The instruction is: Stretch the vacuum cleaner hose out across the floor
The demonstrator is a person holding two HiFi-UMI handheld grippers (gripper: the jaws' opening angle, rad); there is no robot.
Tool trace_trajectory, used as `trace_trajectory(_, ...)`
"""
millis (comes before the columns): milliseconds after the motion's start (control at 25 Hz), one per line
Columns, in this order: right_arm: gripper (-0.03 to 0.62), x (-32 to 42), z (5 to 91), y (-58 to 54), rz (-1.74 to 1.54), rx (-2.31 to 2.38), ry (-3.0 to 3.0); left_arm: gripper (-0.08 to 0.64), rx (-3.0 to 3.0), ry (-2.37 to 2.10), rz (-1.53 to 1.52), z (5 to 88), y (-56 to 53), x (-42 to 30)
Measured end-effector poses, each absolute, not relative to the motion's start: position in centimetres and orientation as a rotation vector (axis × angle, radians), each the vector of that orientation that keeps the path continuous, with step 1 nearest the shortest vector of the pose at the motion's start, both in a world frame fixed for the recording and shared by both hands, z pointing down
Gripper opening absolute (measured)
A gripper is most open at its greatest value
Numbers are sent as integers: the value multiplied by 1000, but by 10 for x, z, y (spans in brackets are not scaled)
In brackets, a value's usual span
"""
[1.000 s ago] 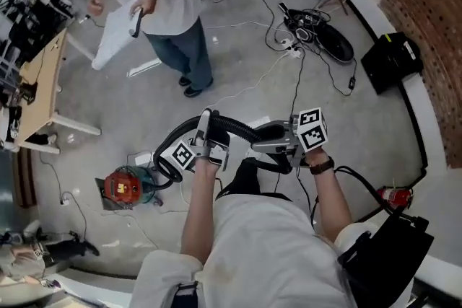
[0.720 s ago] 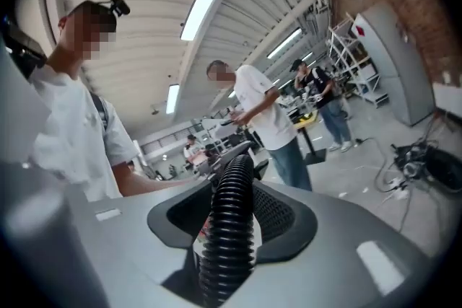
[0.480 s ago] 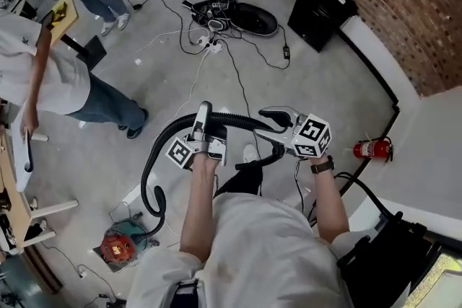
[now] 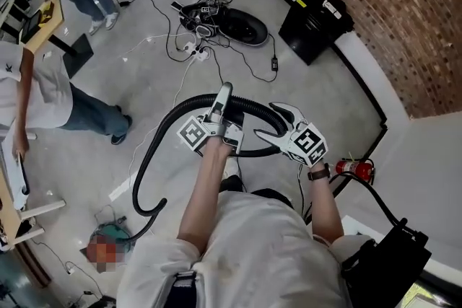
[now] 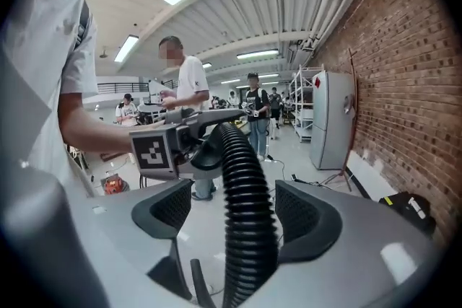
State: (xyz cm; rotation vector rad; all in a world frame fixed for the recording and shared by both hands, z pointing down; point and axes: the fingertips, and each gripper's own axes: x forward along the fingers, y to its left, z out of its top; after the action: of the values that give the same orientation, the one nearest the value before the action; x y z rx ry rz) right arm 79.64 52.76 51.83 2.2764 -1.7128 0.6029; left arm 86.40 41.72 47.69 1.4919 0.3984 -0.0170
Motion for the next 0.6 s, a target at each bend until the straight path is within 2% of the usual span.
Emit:
trace_trajectory(80,360,818,523,553,602,2274,-1614,143,1495,454,9,466,461,886)
trace_trajectory(120,325,835,525,568,605,2284,-1534,143,1505,473,22,462,479,896)
trace_trajectory(200,162,867,532,597,625,2316,-1410,143,1539,485,48,461,509,912)
trace_trajectory(360,157,914,542,638,608,2258,-1456,143,1582,430,33,477,546,942)
trace_trajectory(600,153,996,534,706,417,2072,-1577,143,1621,356,-152,471,610,1003)
